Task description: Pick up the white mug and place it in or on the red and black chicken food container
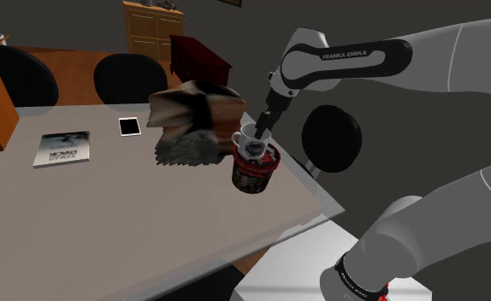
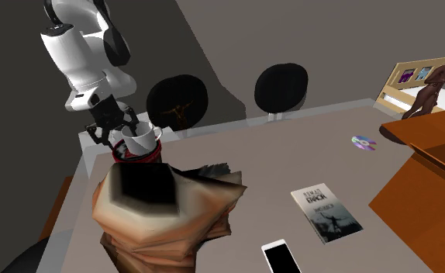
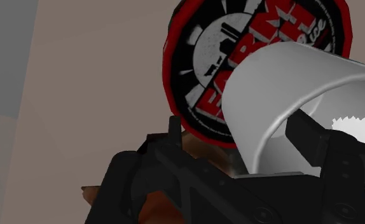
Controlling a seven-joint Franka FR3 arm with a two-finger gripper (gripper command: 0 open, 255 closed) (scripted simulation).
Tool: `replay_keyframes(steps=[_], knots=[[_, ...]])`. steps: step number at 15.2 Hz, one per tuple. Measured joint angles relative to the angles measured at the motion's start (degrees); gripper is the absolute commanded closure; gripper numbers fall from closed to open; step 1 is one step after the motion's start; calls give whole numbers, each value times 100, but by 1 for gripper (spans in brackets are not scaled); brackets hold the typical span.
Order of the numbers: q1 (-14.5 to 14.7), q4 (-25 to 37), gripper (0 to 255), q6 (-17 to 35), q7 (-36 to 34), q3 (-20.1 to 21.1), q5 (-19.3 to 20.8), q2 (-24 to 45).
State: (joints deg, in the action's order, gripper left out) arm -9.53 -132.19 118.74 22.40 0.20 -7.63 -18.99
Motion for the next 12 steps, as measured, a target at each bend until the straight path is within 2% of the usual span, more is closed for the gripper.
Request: replay_keyframes(steps=[3, 8, 12], knots=[[0, -1, 0, -2, -1, 1, 0, 0], [-35, 478, 0, -665, -18, -49, 50, -188], [-35, 533, 0, -741, -26, -49, 55, -203]])
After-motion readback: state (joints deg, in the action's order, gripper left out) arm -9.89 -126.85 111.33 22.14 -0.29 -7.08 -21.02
